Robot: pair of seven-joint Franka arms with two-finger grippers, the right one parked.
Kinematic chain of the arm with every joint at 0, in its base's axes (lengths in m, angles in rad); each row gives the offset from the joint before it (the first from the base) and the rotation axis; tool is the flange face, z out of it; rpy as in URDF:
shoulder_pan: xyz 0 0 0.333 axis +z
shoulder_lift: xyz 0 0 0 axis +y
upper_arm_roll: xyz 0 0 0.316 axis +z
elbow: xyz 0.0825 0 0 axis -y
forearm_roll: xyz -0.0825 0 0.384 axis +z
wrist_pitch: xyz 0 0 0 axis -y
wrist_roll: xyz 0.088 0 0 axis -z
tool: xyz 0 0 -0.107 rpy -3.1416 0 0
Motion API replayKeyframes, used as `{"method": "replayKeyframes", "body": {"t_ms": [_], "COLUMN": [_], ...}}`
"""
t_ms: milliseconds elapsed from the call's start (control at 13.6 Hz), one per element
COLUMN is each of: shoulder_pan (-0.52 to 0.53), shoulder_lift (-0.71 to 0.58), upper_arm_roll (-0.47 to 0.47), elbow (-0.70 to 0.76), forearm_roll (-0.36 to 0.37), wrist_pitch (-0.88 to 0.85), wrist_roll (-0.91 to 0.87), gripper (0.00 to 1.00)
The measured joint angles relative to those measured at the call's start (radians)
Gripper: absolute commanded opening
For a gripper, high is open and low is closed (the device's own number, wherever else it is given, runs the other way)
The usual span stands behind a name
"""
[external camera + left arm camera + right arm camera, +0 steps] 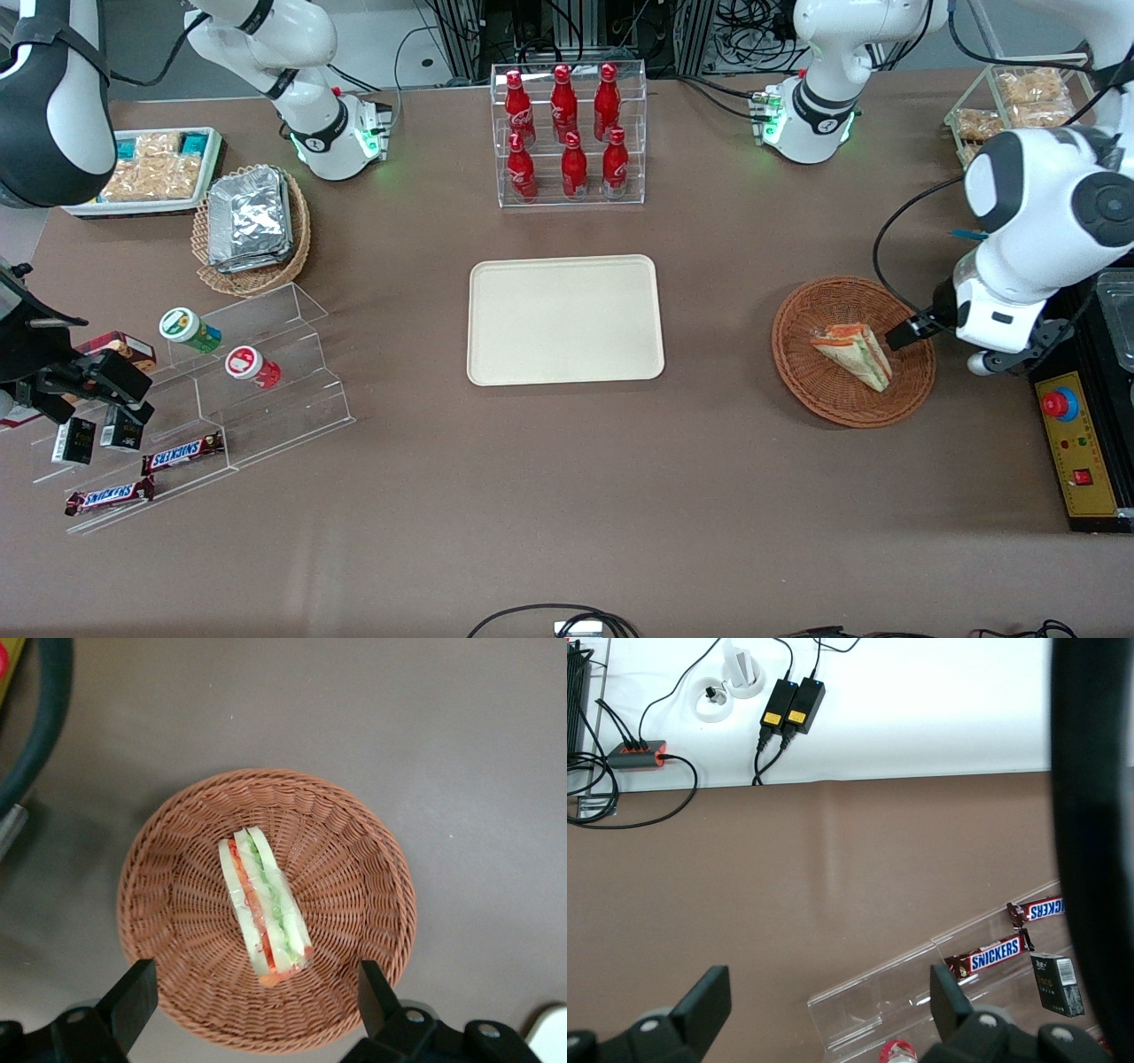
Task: Place sandwich from basket to tray
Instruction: 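Lower the open left gripper over the wrapped sandwich in the wicker basket, then close the left gripper on the sandwich's wrapped edge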
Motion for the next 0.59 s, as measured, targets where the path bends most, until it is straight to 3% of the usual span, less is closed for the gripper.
{"method": "replayKeyframes", "body": {"t_ms": [590], "shoulder_pan": [-0.017], "shoulder_lift": [0.094], "upper_arm_roll": [-0.004], "elbow": [-0.107], "forearm_roll": [0.0], "wrist_pitch": [0.166], "wrist_roll": [-0.179], "gripper": [1.0]}}
